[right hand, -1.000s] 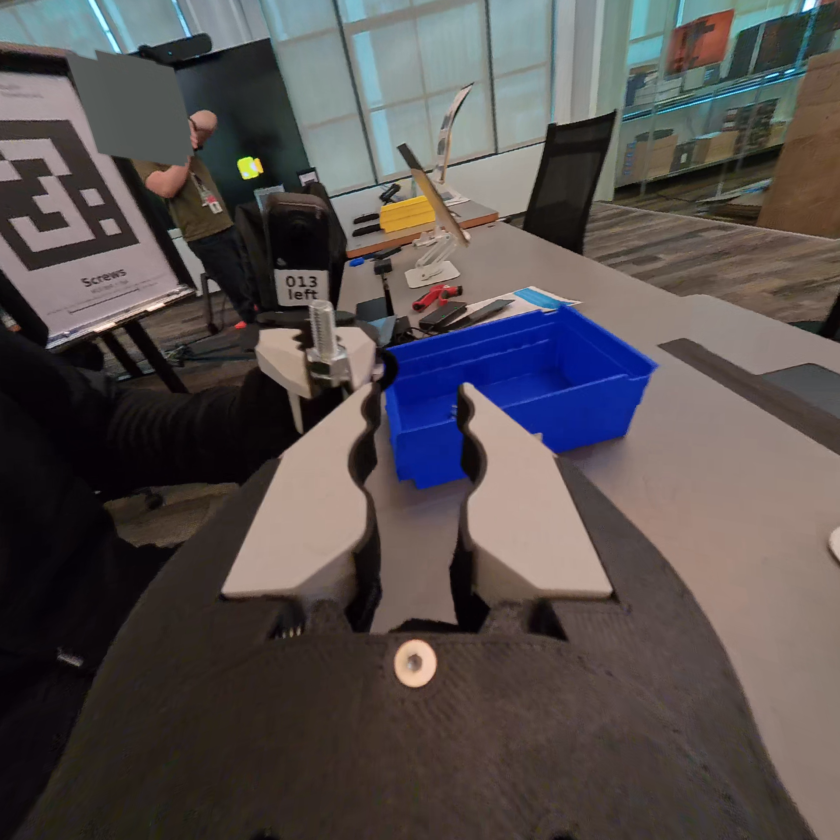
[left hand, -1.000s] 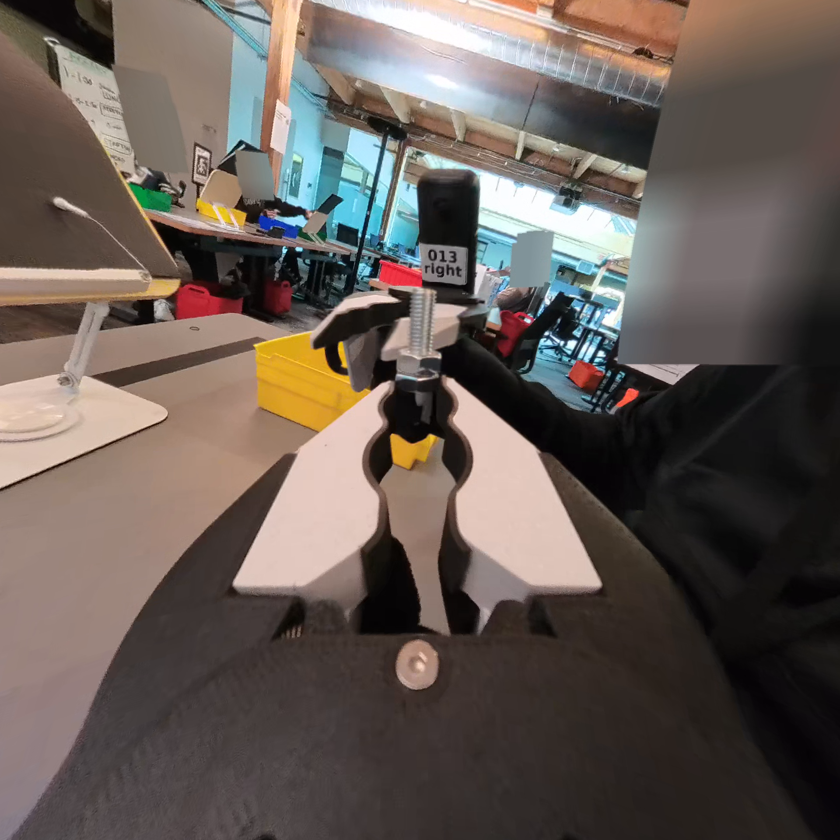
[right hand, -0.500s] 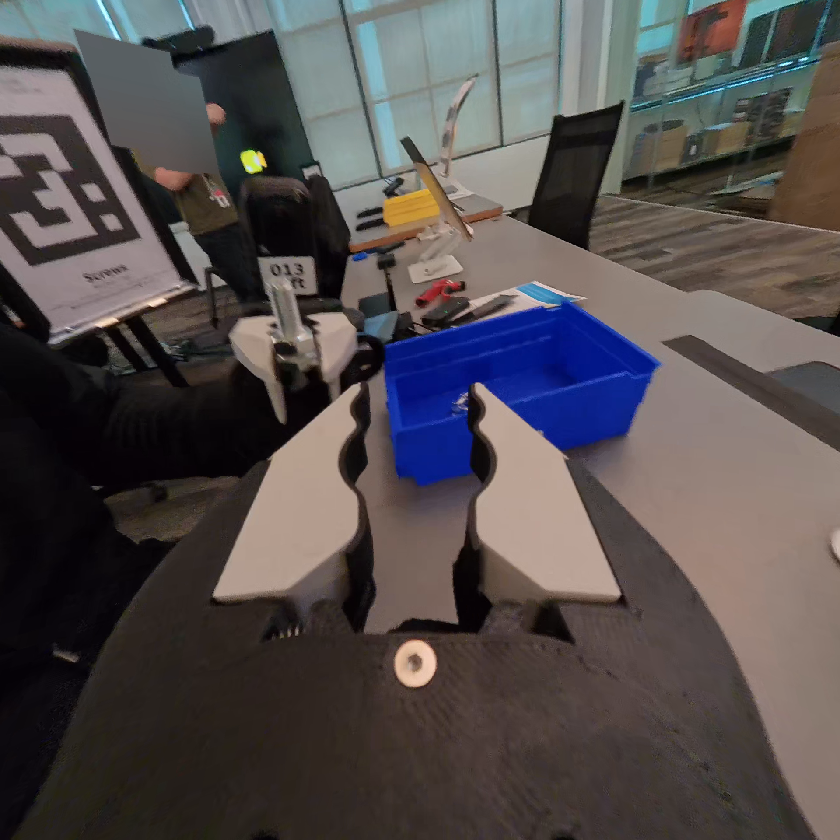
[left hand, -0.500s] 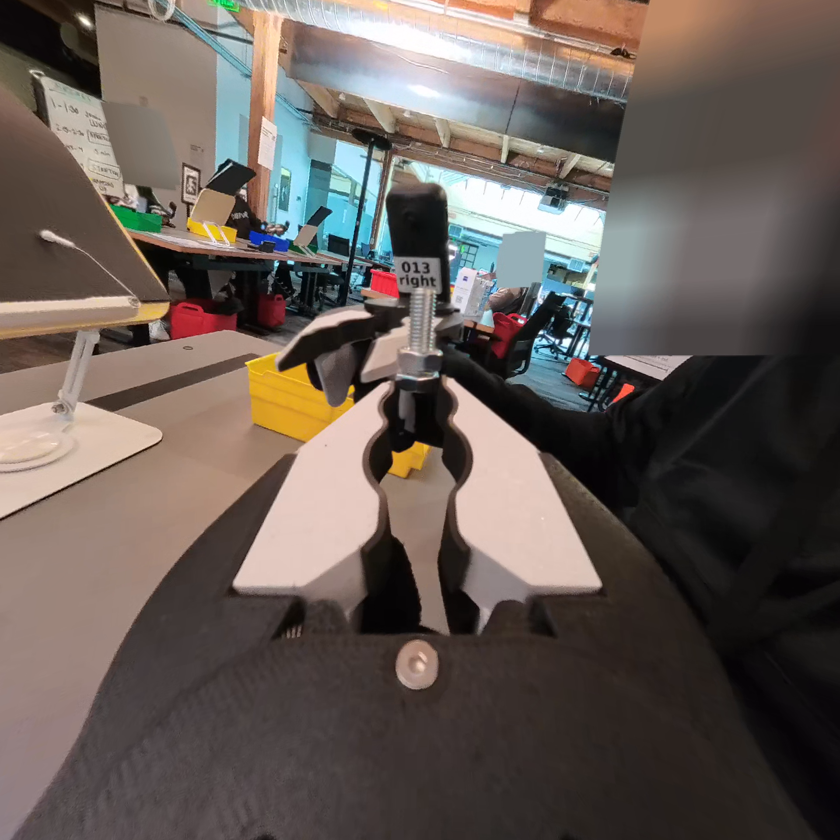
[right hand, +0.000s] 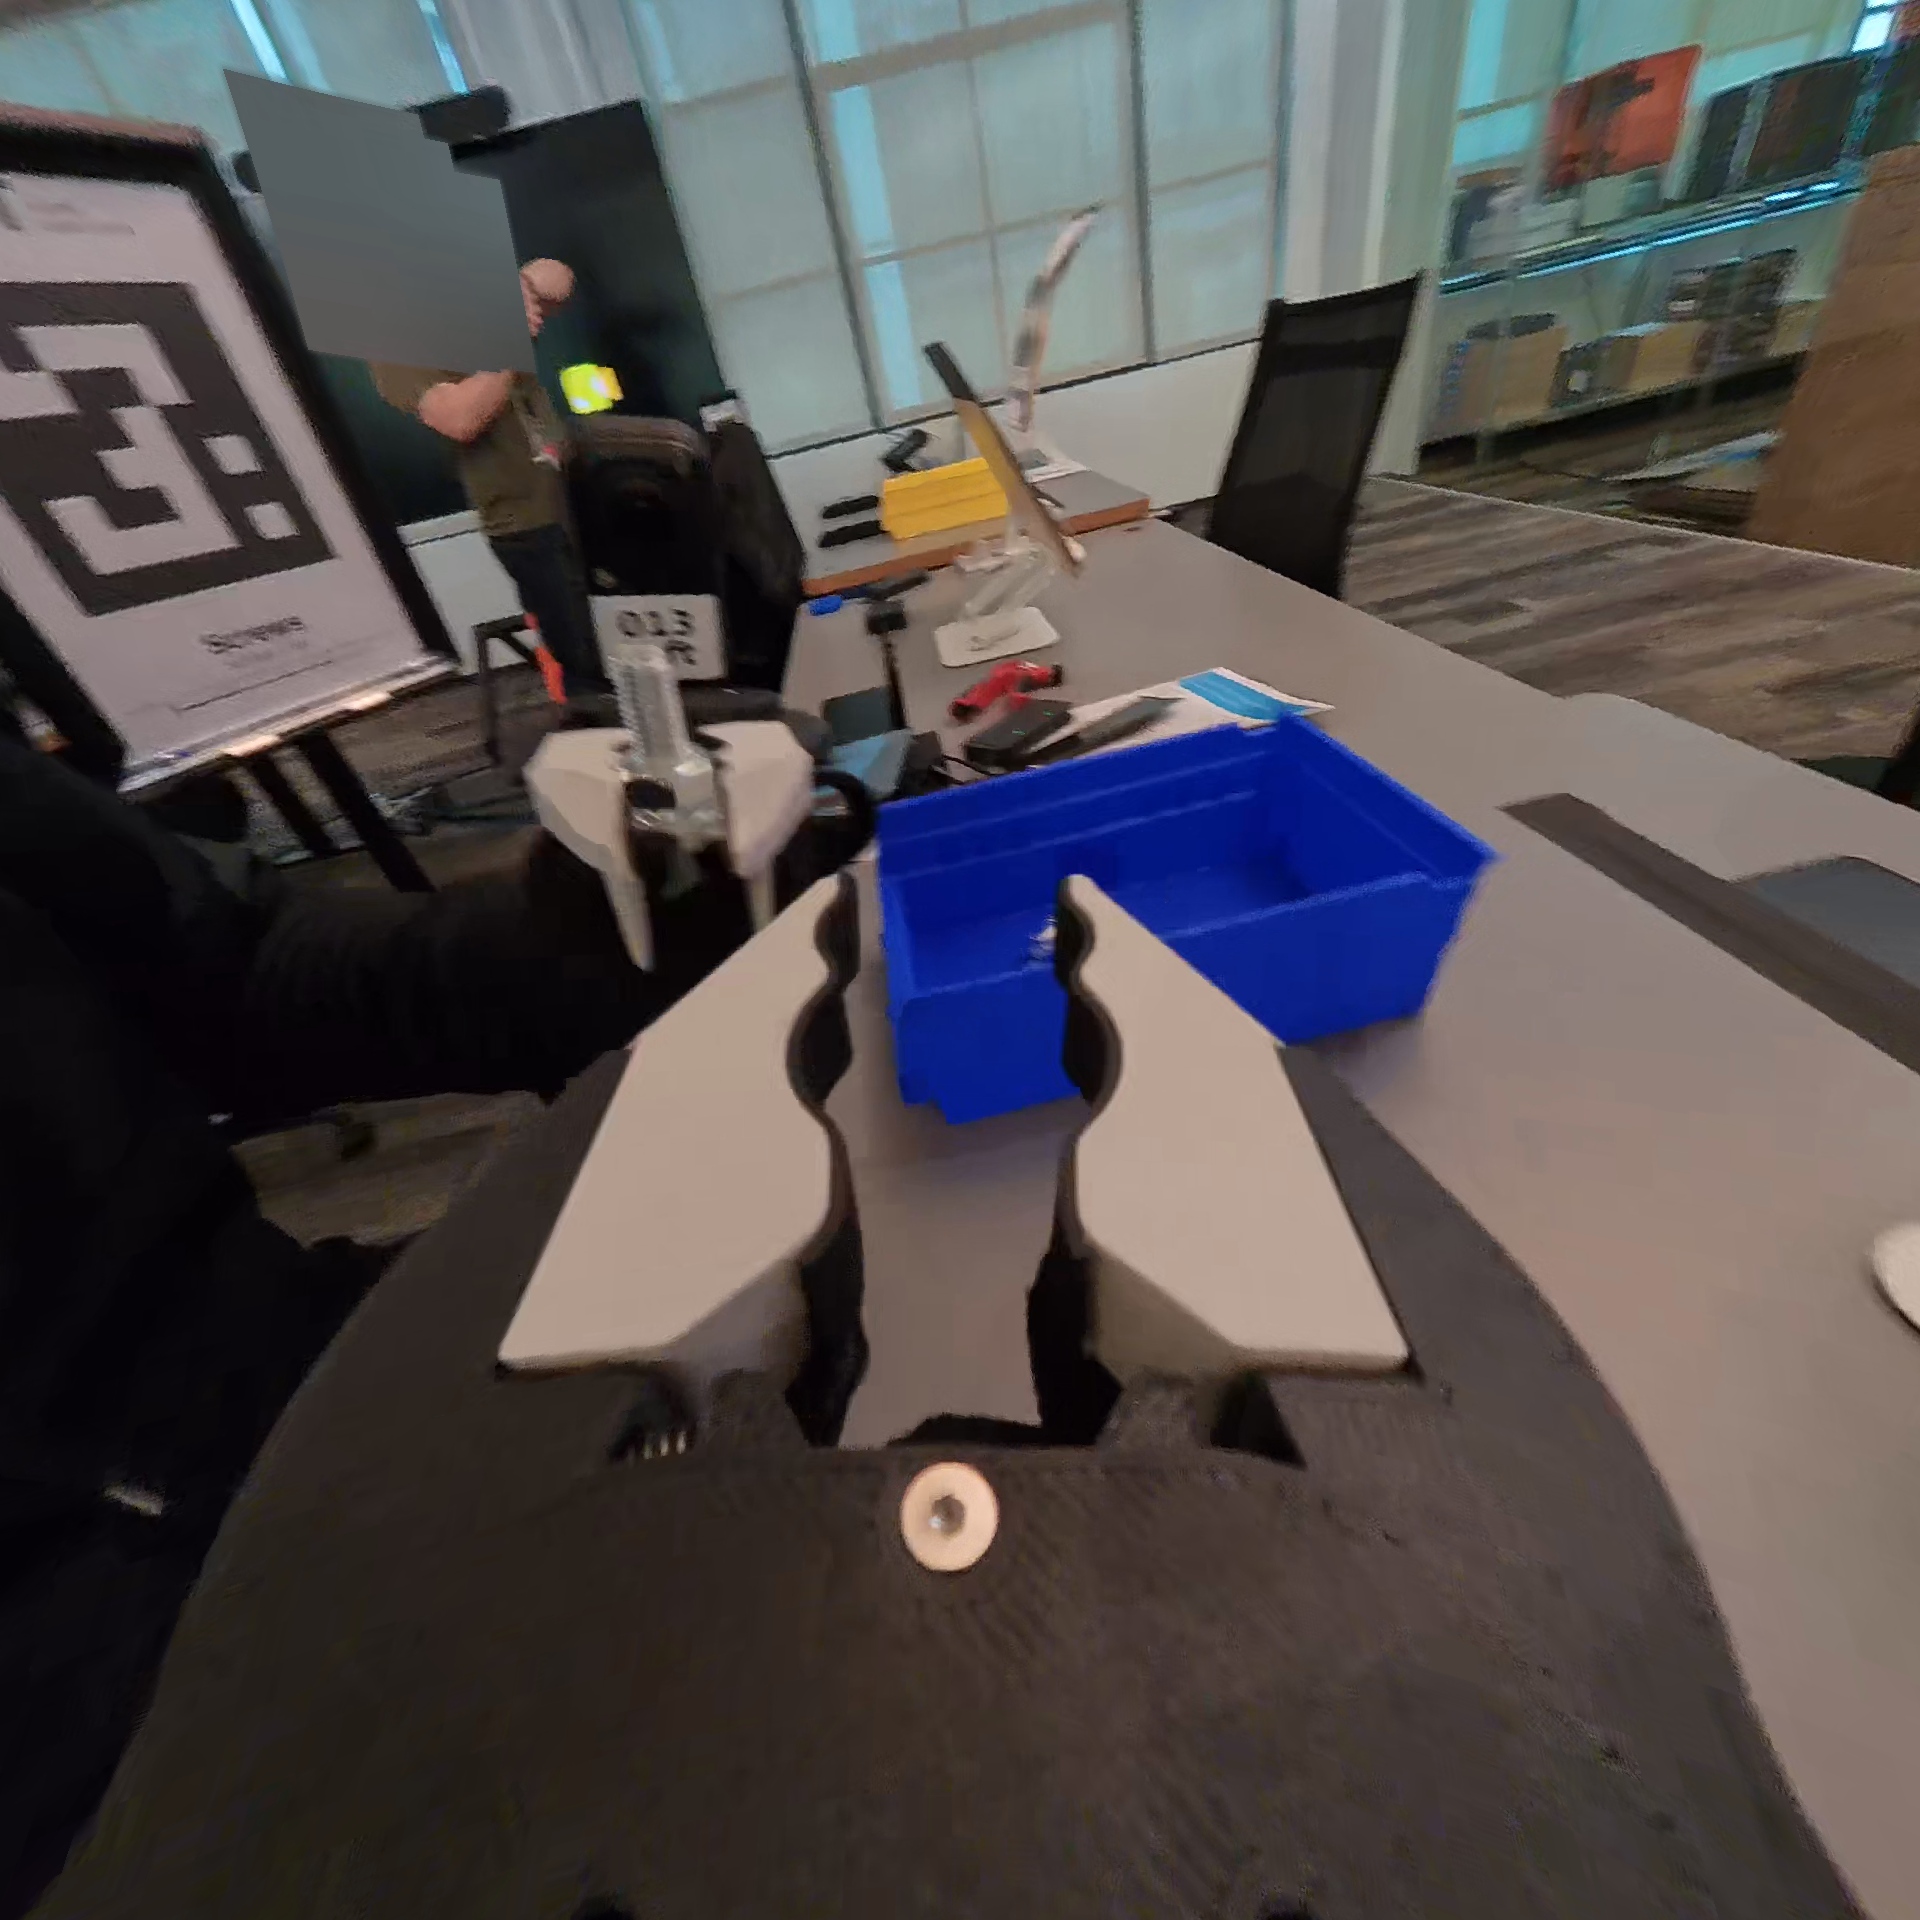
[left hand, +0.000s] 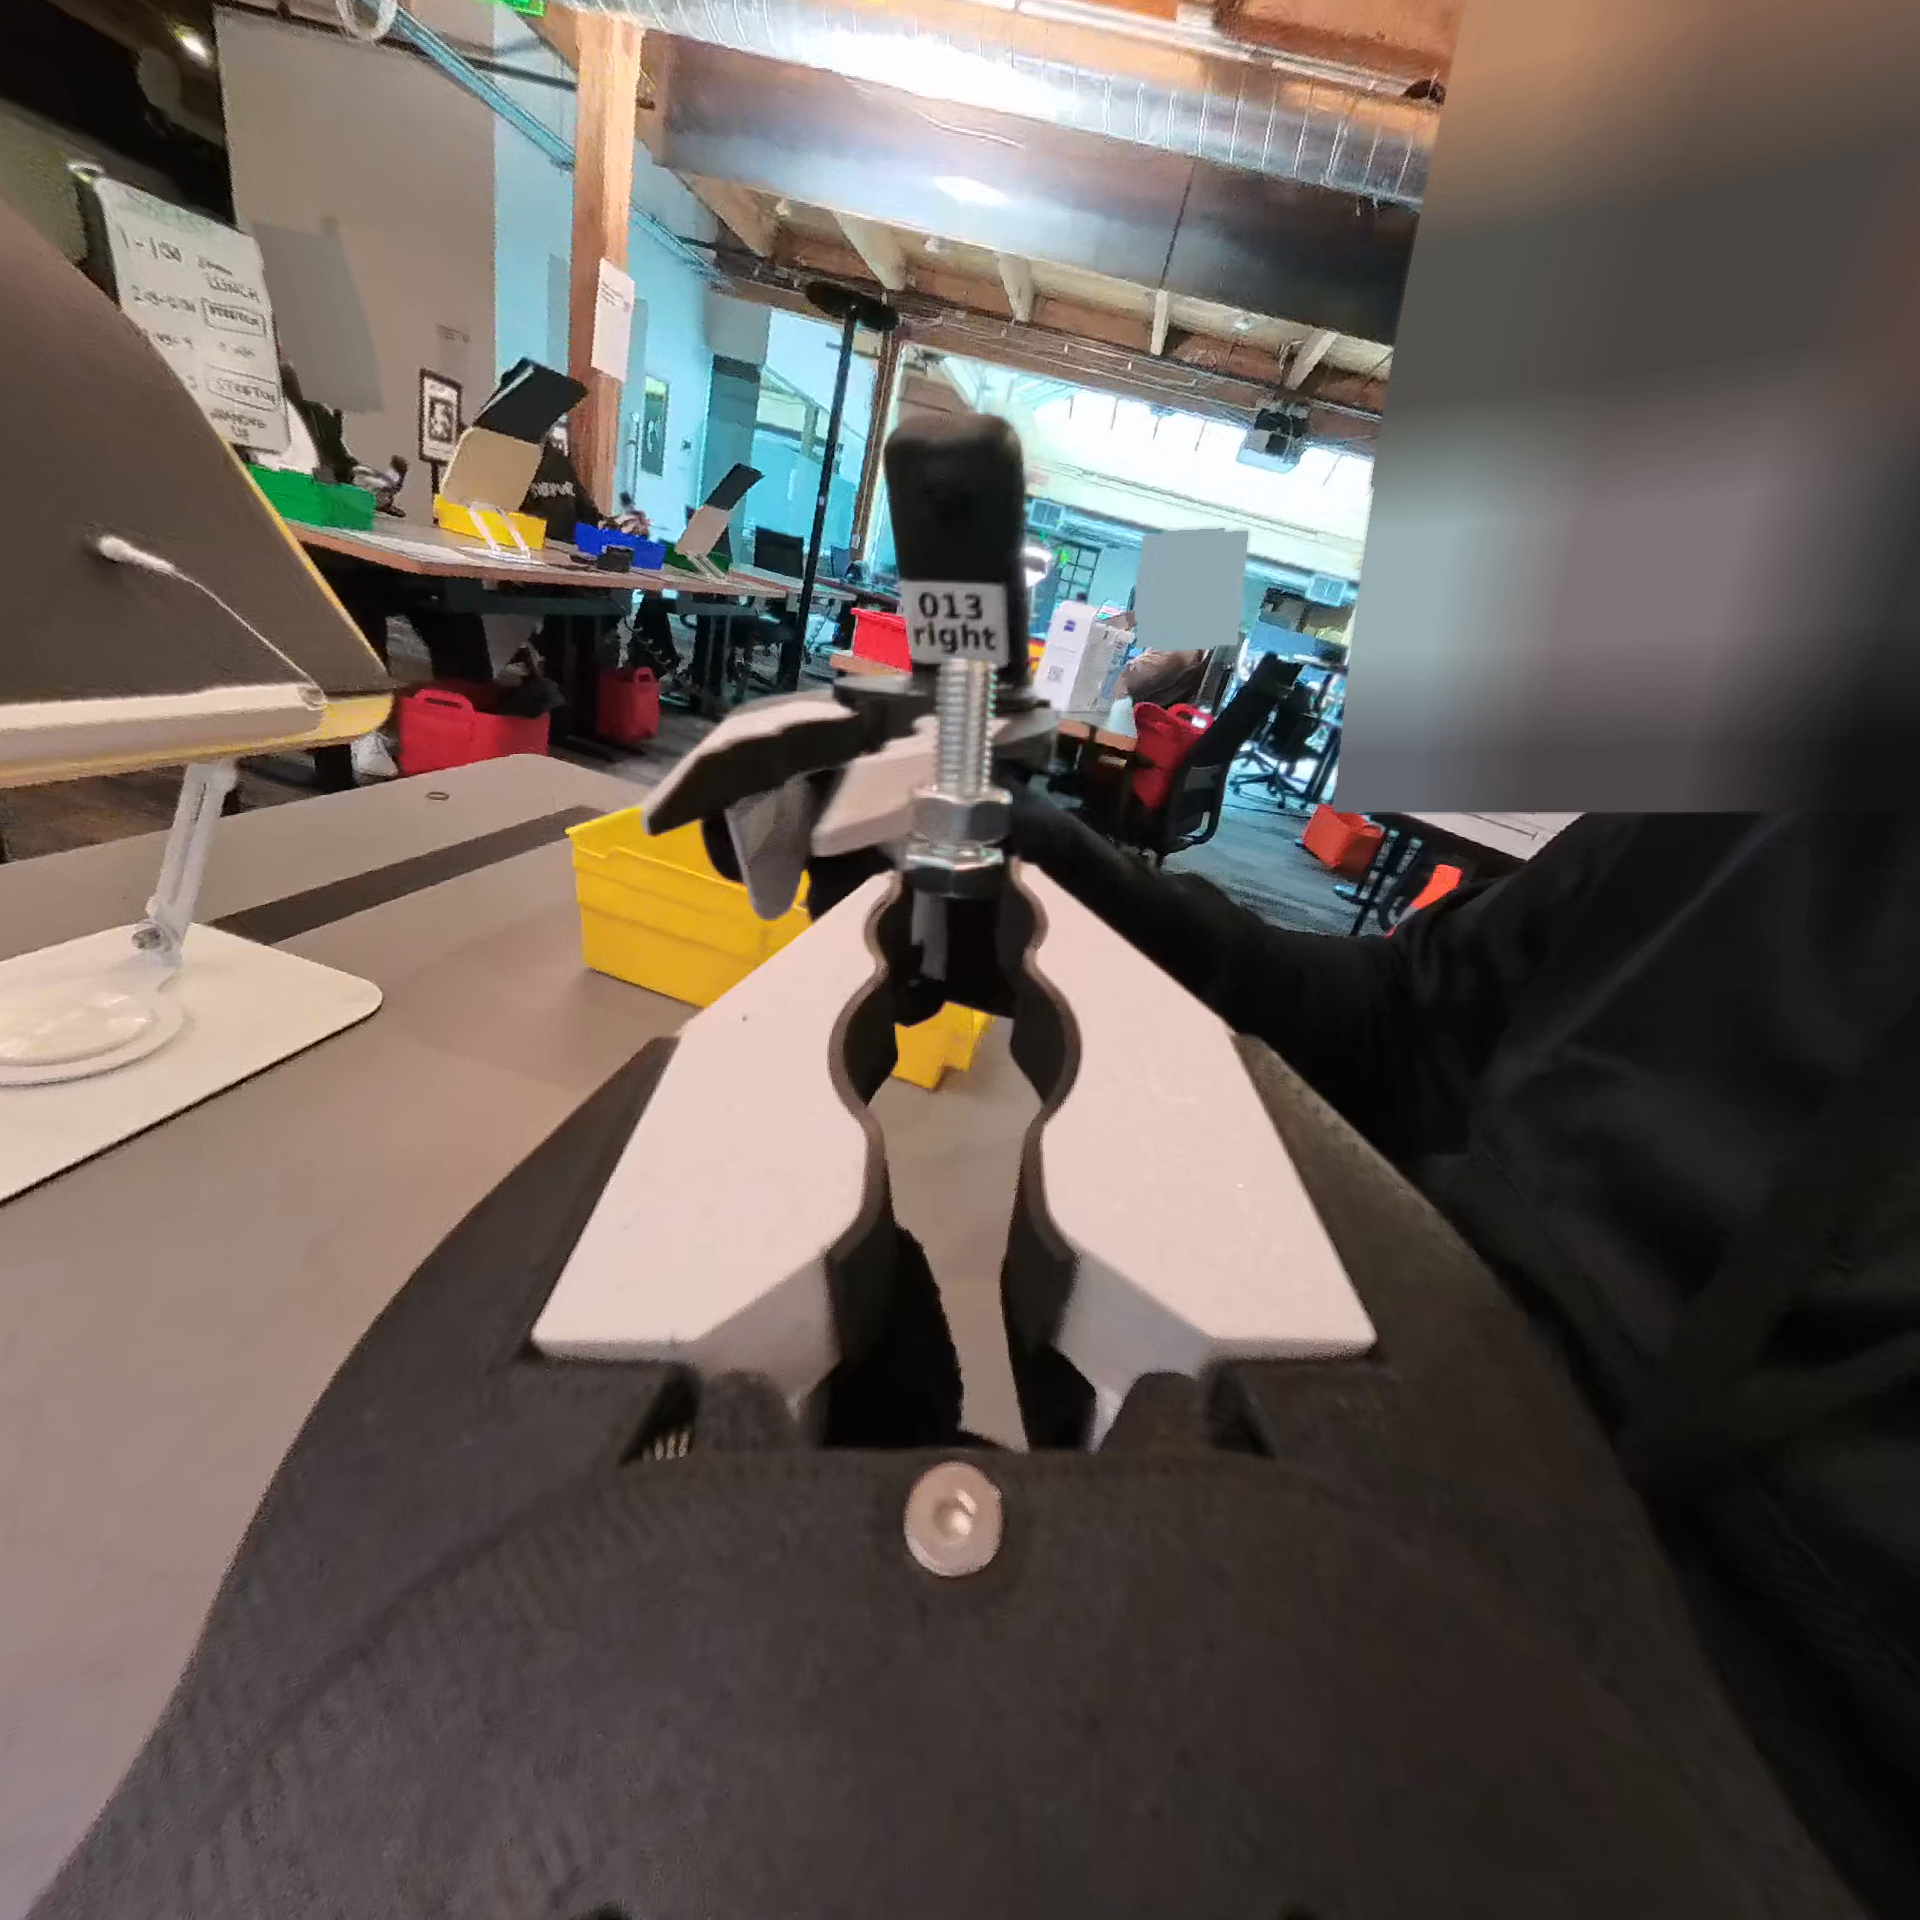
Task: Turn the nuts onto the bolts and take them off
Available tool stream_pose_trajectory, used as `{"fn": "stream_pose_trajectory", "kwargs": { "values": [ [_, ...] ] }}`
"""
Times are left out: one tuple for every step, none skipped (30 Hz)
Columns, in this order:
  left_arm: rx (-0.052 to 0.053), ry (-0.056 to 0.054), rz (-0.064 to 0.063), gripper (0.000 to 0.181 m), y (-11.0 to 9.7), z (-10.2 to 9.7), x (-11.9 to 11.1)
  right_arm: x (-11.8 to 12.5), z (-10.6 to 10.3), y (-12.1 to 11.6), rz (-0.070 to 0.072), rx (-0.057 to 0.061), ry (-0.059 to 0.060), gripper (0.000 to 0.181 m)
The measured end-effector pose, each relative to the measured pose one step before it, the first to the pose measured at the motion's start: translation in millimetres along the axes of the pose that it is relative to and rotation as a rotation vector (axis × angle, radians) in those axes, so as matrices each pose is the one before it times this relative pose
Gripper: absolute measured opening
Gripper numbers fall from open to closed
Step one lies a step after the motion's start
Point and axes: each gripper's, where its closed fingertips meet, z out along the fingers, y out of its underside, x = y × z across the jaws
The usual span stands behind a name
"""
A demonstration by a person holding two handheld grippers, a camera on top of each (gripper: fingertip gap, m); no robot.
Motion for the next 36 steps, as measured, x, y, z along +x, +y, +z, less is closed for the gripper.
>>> {"fn": "stream_pose_trajectory", "kwargs": {
  "values": [
    [-0.0098, -0.0124, 0.0084, 0.014, -0.03, -0.16, -1.57, 9.45, -6.53, 1.77, 0.0107, 0.0, 0.0285, 0.046],
    [-0.0148, -0.0128, 0.0106, 0.014, 1.76, 0.31, -1.91, 4.8, -3.69, -0.41, 0.0277, 0.0056, 0.0082, 0.061],
    [-0.0039, 0.0021, -0.0048, 0.014, 1.3, 0.57, -0.54, -2.22, -1.5, -2.14, 0.0139, 0.0086, -0.015, 0.065],
    [0.0042, 0.0035, -0.0124, 0.014, 0.89, 0.52, -0.76, -7.17, 0.91, -2.96, -0.0099, 0.0084, -0.0248, 0.067],
    [-0.0014, -0.0022, -0.006, 0.014, 2.05, 0.8, -1.22, -8.49, 3.3, -2.19, -0.0208, 0.0022, -0.0221, 0.071],
    [-0.0075, 0.001, -0.0042, 0.014, 2.89, 1.31, -0.48, -7.71, 5.07, -1.23, -0.0184, -0.0042, -0.0176, 0.074],
    [-0.0036, 0.0047, -0.0044, 0.014, 1.98, 1.25, 0.47, -6.96, 6.0, -0.4, -0.0121, -0.007, -0.0179, 0.076],
    [-0.0018, 0.003, -0.0014, 0.014, 1.11, 1.26, 0.88, -5.34, 6.01, 0.11, -0.0059, -0.0065, -0.0155, 0.076],
    [-0.0051, 0.0036, 0.0027, 0.014, 1.02, 1.2, 1.23, -3.02, 5.35, 0.36, -0.0003, -0.0044, -0.0098, 0.076],
    [-0.0034, 0.0038, 0.0074, 0.014, 0.27, 0.86, 1.95, -0.58, 4.11, 1.02, 0.0039, -0.005, -0.004, 0.076],
    [0.0047, 0.0043, 0.0098, 0.014, -1.58, 0.14, 2.49, 1.3, 2.15, 1.29, 0.0041, -0.0054, 0.0007, 0.076],
    [0.005, -0.0023, 0.0083, 0.014, -2.05, -0.68, 1.2, 1.81, -0.2, -0.14, 0.0086, 0.0048, -0.0014, 0.082],
    [0.0026, -0.0077, 0.0058, 0.014, -1.98, -1.34, -0.22, 2.79, -2.91, -0.54, 0.0128, 0.0079, 0.0026, 0.087],
    [0.0132, -0.0084, 0.0047, 0.014, -3.36, -2.66, -1.03, 5.46, -5.96, -0.31, 0.0076, 0.0108, 0.0155, 0.085],
    [0.0253, 0.014, -0.0014, 0.014, -5.54, -3.05, 1.76, 10.25, -9.15, 3.68, -0.0092, -0.0054, 0.0362, 0.049],
    [0.0031, 0.001, -0.0027, 0.014, -2.65, -1.13, 0.12, 13.78, -9.14, 6.47, -0.0021, -0.0136, 0.0468, 0.056],
    [-0.0178, -0.0124, 0.0162, 0.014, 1.15, 0.09, -1.35, 12.53, -6.65, 4.61, 0.0321, -0.0031, 0.0357, 0.062],
    [-0.0153, -0.0061, 0.0139, 0.014, 2.18, 0.59, -0.67, 4.36, -3.58, 0.72, 0.0382, 0.0075, 0.0036, 0.073],
    [-0.0005, 0.006, -0.0057, 0.014, 1.05, 0.79, 0.06, -4.77, -0.92, -2.5, 0.0083, 0.0115, -0.0205, 0.077],
    [0.0031, 0.0049, -0.0101, 0.014, 1.15, 0.9, -0.25, -9.91, 2.12, -3.86, -0.0207, 0.0096, -0.027, 0.08],
    [-0.0045, -0.0005, -0.0044, 0.014, 2.36, 1.25, -0.66, -11.91, 4.71, -4.29, -0.0284, 0.0053, -0.0293, 0.082],
    [-0.0058, 0.0001, -0.005, 0.014, 2.43, 1.35, -0.62, -11.85, 6.38, -4.46, -0.025, 0.0036, -0.0297, 0.087],
    [-0.0017, 0.0035, -0.0044, 0.014, 1.52, 1.18, 0.4, -10.14, 7.13, -3.75, -0.0221, 0.0006, -0.0246, 0.088],
    [-0.0007, 0.0042, -0.0008, 0.014, 0.76, 0.98, 0.81, -6.8, 7.2, -2.4, -0.0147, -0.004, -0.0151, 0.089],
    [-0.0012, 0.0045, 0.0025, 0.014, 0.17, 0.79, 1.37, -3.78, 6.49, -0.87, -0.0042, -0.0071, -0.0099, 0.089],
    [-0.0004, 0.0053, 0.0049, 0.014, -0.4, 0.52, 1.76, -0.75, 4.94, -0.05, 0.002, -0.0062, -0.0028, 0.089],
    [0.0028, 0.0056, 0.0077, 0.014, -1.29, 0.08, 2.25, 2.75, 2.44, 0.29, 0.0063, -0.0013, 0.0079, 0.087],
    [0.0041, -0.0001, 0.0071, 0.014, -1.8, -0.56, 1.42, 4.03, 0.3, 0.06, 0.0144, 0.0059, 0.007, 0.092],
    [0.0061, -0.0079, 0.0068, 0.014, -2.35, -1.4, -0.33, 2.99, -1.96, -0.21, 0.0216, 0.0091, -0.0034, 0.093],
    [0.0079, -0.0088, 0.005, 0.014, -2.77, -2.26, -1.04, 3.86, -4.6, -0.29, 0.0151, 0.0078, 0.0045, 0.095],
    [0.0199, 0.0038, 0.0029, 0.014, -4.63, -3.17, 0.22, 7.01, -7.86, 1.07, -0.0064, 0.0017, 0.0259, 0.079],
    [0.0258, 0.0206, -0.0082, 0.014, -6.46, -2.52, 2.75, 12.03, -10.25, 6.38, -0.0312, -0.0225, 0.0486, 0.049],
    [0.001, -0.0039, 0.0031, 0.014, -2.77, -1.03, -0.52, 16.71, -10.16, 8.1, -0.0029, -0.0211, 0.0635, 0.051],
    [-0.0212, -0.0184, 0.0186, 0.014, 1.87, -0.05, -2.67, 12.62, -7.55, 4.43, 0.0476, 0.0001, 0.035, 0.068],
    [-0.0173, -0.0071, 0.0072, 0.014, 3.22, 0.18, -2.17, 1.94, -4.64, -0.84, 0.0476, 0.0151, -0.0107, 0.071],
    [0.0022, 0.002, -0.0142, 0.014, 1.81, 0.16, -1.82, -6.51, -1.66, -4.16, 0.0069, 0.0193, -0.0259, 0.074]
  ]
}}
